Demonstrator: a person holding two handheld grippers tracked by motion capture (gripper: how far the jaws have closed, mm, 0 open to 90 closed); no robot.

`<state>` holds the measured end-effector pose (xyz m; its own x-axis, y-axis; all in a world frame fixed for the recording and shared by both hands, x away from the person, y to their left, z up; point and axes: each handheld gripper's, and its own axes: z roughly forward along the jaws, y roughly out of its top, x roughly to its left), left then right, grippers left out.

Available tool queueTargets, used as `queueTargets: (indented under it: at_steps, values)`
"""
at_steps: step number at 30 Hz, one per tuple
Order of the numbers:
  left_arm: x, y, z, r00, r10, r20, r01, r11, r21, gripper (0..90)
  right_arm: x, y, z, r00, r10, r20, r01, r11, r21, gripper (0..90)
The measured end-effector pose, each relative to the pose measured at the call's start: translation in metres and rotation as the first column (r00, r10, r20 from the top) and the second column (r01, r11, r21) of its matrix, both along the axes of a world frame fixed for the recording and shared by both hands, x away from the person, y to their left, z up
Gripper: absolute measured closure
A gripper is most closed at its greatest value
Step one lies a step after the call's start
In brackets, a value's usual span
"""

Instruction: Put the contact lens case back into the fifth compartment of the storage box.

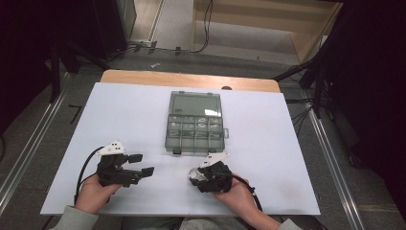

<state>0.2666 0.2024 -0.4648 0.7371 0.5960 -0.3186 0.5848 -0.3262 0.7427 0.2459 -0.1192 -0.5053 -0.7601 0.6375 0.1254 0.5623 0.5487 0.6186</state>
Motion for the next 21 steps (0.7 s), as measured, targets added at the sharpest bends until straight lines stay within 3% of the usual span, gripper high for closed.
queueTargets:
  at_steps: [4,9,21]
  values:
    - [0.001,0.000,0.000,1.0000,-0.004,0.001,0.004,1.0000,-0.002,25.1,0.002,-0.002,0.001,0.9999,0.011,-0.012,-0.011,1.000,0.009,46.7]
    - [0.002,0.000,0.000,1.0000,-0.006,-0.003,0.006,0.9999,-0.014,25.0,0.007,-0.005,0.001,0.9980,0.024,-0.058,-0.021,0.998,0.052,46.9]
    - [0.005,-0.002,0.000,0.9999,-0.013,0.000,0.013,0.9999,-0.005,25.1,0.005,-0.014,0.012,0.9990,0.017,-0.041,-0.013,0.996,0.092,47.0]
